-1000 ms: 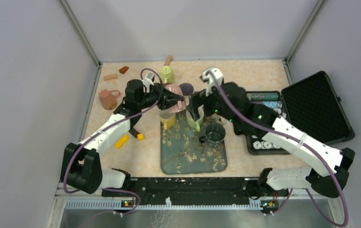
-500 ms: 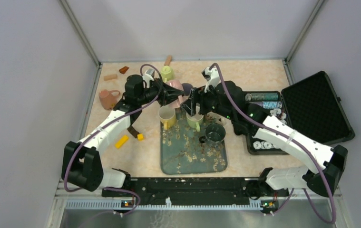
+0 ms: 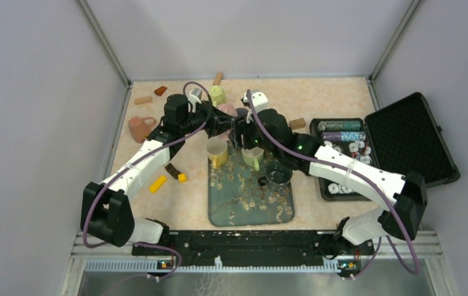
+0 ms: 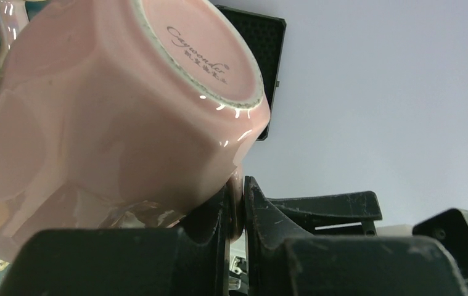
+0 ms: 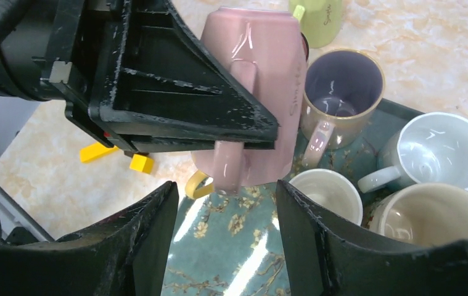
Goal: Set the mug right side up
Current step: Turn over the cup at the center of the board.
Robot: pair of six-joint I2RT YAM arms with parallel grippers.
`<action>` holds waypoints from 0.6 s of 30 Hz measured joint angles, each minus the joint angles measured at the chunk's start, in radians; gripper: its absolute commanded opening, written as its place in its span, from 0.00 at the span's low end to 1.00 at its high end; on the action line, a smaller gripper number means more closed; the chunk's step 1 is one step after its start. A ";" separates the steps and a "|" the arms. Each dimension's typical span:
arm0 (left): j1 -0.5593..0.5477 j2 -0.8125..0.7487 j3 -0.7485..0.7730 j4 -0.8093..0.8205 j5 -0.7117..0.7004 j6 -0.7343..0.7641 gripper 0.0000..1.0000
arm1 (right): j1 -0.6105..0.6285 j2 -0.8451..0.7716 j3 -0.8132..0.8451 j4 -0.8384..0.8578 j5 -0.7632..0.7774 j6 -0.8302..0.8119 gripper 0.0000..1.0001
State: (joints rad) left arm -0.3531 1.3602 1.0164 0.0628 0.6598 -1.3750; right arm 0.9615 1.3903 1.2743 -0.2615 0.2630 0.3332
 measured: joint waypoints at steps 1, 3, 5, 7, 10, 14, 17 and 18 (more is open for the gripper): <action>-0.004 0.006 0.007 -0.007 -0.002 0.007 0.00 | 0.008 0.011 0.006 0.001 0.011 -0.002 0.59; -0.010 0.015 0.015 -0.017 -0.004 0.016 0.00 | 0.016 0.024 0.014 -0.001 0.026 -0.005 0.55; -0.017 0.025 0.026 -0.033 -0.006 0.027 0.00 | 0.019 0.042 0.034 -0.008 0.035 -0.008 0.51; -0.023 0.033 0.037 -0.047 -0.008 0.040 0.00 | 0.019 0.063 0.058 -0.012 0.053 -0.008 0.45; -0.028 0.040 0.063 -0.082 -0.022 0.061 0.00 | 0.018 0.082 0.078 -0.018 0.082 -0.008 0.39; -0.027 0.040 0.090 -0.101 -0.040 0.089 0.00 | 0.019 0.113 0.122 -0.045 0.093 -0.006 0.38; -0.026 0.040 0.109 -0.116 -0.053 0.107 0.00 | 0.018 0.130 0.135 -0.047 0.101 -0.003 0.31; -0.026 0.040 0.111 -0.118 -0.052 0.109 0.00 | 0.018 0.134 0.135 -0.048 0.104 0.000 0.24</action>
State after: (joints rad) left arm -0.3794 1.3998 1.1278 -0.0551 0.6079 -1.2655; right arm 0.9798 1.5242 1.4094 -0.3092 0.3668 0.3336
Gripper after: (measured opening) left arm 0.147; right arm 0.362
